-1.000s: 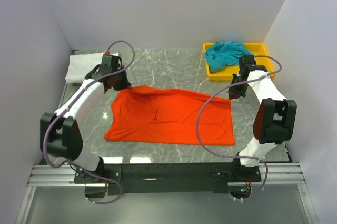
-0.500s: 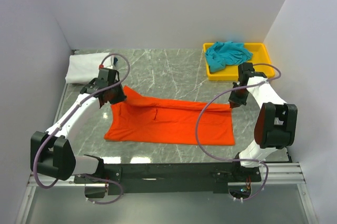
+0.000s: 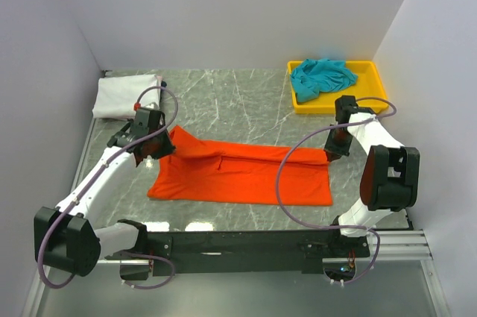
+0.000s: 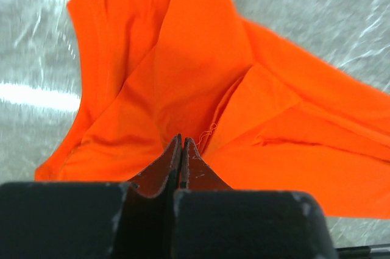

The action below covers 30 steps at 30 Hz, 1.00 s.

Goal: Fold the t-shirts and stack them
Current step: Fold the tshirt

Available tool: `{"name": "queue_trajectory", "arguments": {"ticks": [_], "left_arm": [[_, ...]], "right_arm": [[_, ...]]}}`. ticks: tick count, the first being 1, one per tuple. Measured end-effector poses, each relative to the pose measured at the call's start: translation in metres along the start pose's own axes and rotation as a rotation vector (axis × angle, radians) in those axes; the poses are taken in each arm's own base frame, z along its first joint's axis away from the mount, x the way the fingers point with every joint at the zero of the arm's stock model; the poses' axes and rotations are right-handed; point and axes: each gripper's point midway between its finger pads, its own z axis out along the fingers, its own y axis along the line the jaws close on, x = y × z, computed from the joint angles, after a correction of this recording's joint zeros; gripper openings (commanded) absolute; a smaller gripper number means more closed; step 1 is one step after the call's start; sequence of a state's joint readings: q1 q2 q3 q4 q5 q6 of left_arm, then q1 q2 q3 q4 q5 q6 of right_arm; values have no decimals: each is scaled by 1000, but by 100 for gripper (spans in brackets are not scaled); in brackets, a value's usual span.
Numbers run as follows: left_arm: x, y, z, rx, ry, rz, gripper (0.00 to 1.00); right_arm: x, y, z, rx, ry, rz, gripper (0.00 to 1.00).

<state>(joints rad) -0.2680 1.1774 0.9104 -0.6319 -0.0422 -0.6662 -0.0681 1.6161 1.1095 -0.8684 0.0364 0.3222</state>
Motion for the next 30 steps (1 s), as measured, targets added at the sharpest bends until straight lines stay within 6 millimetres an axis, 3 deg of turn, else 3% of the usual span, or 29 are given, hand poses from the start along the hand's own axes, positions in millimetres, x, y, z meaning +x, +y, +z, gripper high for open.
{"name": "queue_trajectory", "arguments": {"ticks": [3,5,7,8,10,12,16,19,22,26,30], "left_arm": [[13,7,1,-11,29,-7,0],[23,12,3,-19,57,-9,7],[31,14,4,-23,82,-19,22],[35,15,4,-25,96,-24,40],[43,16,2,-24,121,-46,52],[50,15,-4,-13,137,-67,56],[54,11,-23,30,128,-104,66],[50,8,-29,49,108,-112,68],[50,7,-19,28,134,-110,65],[53,11,9,-34,197,-93,61],[48,23,28,-82,219,-94,56]], "right_arm": [[3,-2,2,9,8,2,0],[4,-3,3,13,10,3,1],[5,-4,3,19,13,7,14],[6,-5,4,26,14,10,26],[6,-8,4,42,15,12,34],[8,-11,4,58,20,13,41],[12,-13,0,72,28,12,41],[7,-5,-14,44,-5,-3,41],[-8,18,-30,-22,-62,-34,41],[-13,67,-42,-131,-92,-135,40],[2,147,-43,-283,-57,-300,40]]}}
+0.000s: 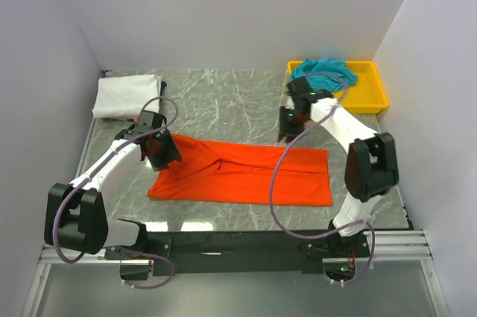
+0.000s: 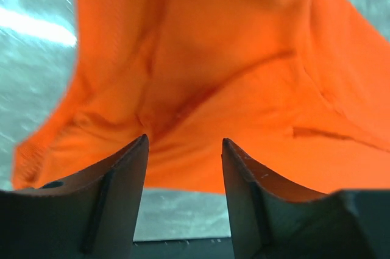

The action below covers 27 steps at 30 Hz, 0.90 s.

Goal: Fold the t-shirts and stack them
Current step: Fold the tshirt

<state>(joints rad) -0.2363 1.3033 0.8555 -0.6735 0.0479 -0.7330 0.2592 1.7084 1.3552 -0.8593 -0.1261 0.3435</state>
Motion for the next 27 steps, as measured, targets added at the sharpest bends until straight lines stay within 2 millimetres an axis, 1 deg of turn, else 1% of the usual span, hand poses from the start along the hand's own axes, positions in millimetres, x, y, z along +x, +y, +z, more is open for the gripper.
{"name": "queue_trajectory", "arguments": {"ticks": [3,6,8,11,14,17,19,23,27], "left_arm": [[-17,9,1,-7,-24,-25,56],[-33,17,-1,-2,-50,-49,56],[-38,23,-1,4,-49,-63,56],[-39,28,-2,14,-34,-65,56],[-36,29,-3,22,-14,-52,56],[-31,30,-4,26,10,-33,56],[-28,31,-6,28,24,-21,56],[-24,31,-7,37,46,-4,56],[-21,31,-8,44,58,11,56]], "right_arm": [[6,62,13,-140,43,-108,40],[11,117,23,-252,66,-206,40],[15,154,28,-324,68,-273,40],[21,198,36,-407,70,-350,40],[33,233,46,-463,74,-413,40],[44,255,59,-493,81,-456,40],[50,264,69,-499,89,-475,40],[56,272,91,-489,96,-496,40],[58,275,104,-473,99,-503,40]]}}
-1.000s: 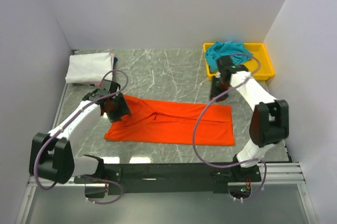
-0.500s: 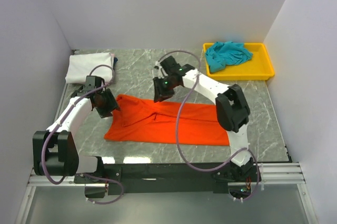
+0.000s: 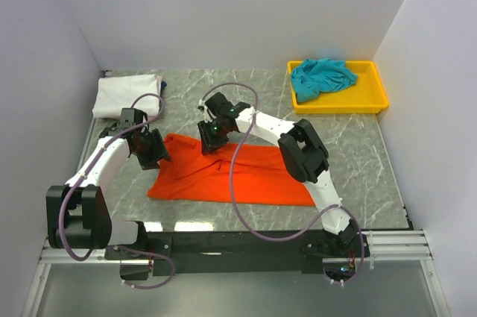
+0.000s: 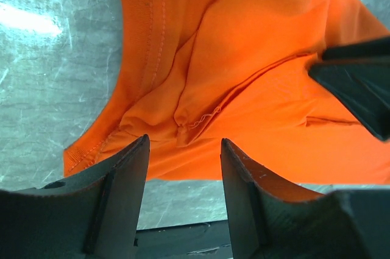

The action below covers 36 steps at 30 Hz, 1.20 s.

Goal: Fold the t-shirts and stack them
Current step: Fold the tshirt

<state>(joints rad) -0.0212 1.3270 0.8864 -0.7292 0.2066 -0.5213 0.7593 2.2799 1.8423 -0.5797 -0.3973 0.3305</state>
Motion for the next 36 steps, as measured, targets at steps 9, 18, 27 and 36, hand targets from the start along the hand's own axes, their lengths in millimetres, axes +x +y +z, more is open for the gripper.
{"name": "queue_trajectory", "arguments": {"ticks": [9,18,27,36], "left_arm": [[3,-2,-1,20,17,21,55],[10,1,9,7,68,16,53],[12,1,10,12,81,13,53],[13,0,11,18,92,11,49]], "right_arm": [[-21,5,7,4,-41,-29,37],[-9,11,15,15,-19,-70,33],[7,6,21,34,18,-78,37],[6,3,20,49,16,-97,1]]}}
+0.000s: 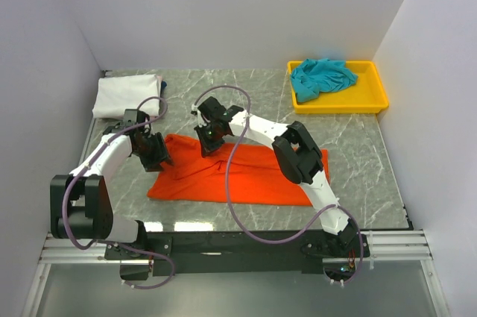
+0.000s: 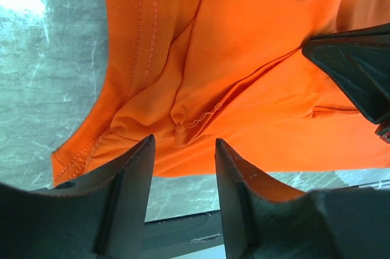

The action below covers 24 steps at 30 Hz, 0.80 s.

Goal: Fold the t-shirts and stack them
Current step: Fold the tshirt

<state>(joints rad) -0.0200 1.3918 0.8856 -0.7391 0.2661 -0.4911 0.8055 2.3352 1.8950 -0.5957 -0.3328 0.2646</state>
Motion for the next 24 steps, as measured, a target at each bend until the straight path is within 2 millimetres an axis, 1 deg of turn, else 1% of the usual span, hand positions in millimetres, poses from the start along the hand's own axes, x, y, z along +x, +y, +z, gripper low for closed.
{"name": "queue_trajectory", "arguments": {"ticks": [4,6,10,13,17,19,24], "left_arm": [[3,1,5,-1,24,-8,44],[7,2,8,-1,42,-13,43],[11,4,12,-1,71,-21,42],[14,3,17,9,89,-25,41],[21,4,22,18,121,-34,41],[23,3,24,26,132,-36,41],[27,0,28,53,159,-42,41]], "right_arm": [[0,1,-2,-1,-1,1,0],[2,3,-6,-6,-2,2,0],[8,10,-27,-25,-9,4,0],[11,19,-47,-45,-24,2,0],[11,28,-62,-72,-50,-1,0],[15,28,-64,-76,-47,5,0],[21,26,-62,-76,-33,14,0]]}}
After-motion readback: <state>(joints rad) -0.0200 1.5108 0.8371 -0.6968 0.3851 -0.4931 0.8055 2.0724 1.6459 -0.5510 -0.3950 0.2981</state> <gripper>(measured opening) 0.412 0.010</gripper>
